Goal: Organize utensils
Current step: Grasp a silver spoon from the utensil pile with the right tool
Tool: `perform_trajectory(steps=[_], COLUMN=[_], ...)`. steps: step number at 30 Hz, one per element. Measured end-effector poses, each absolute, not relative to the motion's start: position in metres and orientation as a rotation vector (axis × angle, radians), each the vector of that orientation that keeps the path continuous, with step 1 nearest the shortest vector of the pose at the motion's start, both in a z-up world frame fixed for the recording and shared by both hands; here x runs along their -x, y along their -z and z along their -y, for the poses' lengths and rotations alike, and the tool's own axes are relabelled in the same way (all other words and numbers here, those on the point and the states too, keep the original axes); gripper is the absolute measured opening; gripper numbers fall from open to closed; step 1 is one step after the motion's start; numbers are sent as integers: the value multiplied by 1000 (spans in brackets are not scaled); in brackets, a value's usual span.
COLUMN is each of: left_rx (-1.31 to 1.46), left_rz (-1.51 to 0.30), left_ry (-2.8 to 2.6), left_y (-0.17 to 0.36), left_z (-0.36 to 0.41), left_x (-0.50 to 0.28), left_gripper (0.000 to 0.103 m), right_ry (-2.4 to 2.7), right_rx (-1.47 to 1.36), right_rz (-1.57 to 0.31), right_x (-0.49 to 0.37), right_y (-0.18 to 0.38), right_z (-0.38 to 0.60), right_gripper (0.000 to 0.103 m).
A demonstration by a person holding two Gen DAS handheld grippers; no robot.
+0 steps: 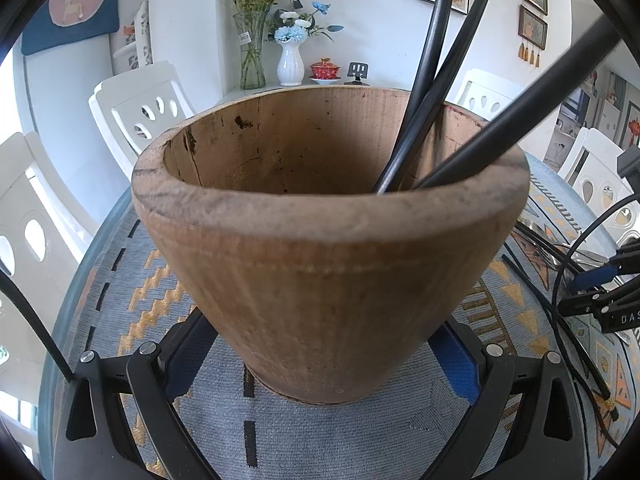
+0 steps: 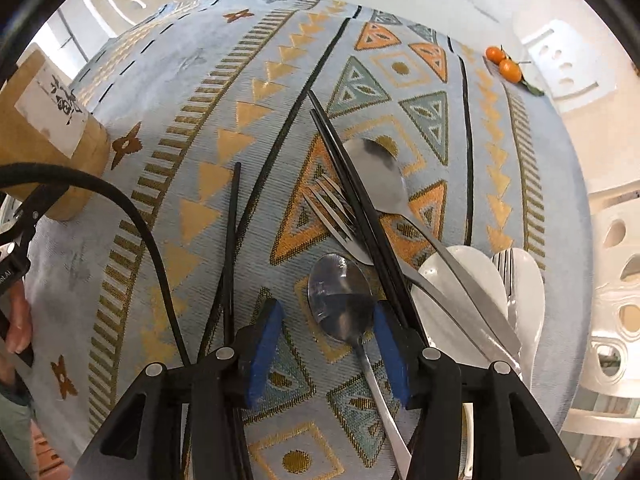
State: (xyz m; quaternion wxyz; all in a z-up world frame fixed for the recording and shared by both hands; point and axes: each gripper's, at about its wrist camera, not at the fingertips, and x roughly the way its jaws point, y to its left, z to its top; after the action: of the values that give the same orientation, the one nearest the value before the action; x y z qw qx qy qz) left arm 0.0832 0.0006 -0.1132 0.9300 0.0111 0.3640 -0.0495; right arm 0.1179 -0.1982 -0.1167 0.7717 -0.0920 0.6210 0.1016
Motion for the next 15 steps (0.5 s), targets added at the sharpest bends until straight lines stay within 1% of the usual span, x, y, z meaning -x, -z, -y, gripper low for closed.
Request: perform_trajectory(steps=[2, 5, 7, 9, 11, 15], left_rx=[-25, -23, -23, -22, -24, -22], left_rz=[-745, -746, -746, -746, -745, -746], left_ry=[100, 101, 100, 100, 100, 101], left_y=[114, 114, 114, 114, 114, 114], left_z=[0, 0, 0, 0, 0, 0], left_x=[-83, -82, -82, -82, -82, -82], left_gripper=[100, 100, 100, 100, 100, 100], right_ry=[-245, -263, -286, -339, -344, -362], right_rx=[156, 102, 48, -41, -78, -133], right_rz=[-1348, -1359, -1377, -1401, -1413, -1441], right_x=[-114, -115, -117, -122, -124, -133], right_y=[113, 110, 108, 104, 103, 108], right_z=[206, 214, 227, 236, 243, 250], right_gripper=[31, 30, 28, 16, 13, 14])
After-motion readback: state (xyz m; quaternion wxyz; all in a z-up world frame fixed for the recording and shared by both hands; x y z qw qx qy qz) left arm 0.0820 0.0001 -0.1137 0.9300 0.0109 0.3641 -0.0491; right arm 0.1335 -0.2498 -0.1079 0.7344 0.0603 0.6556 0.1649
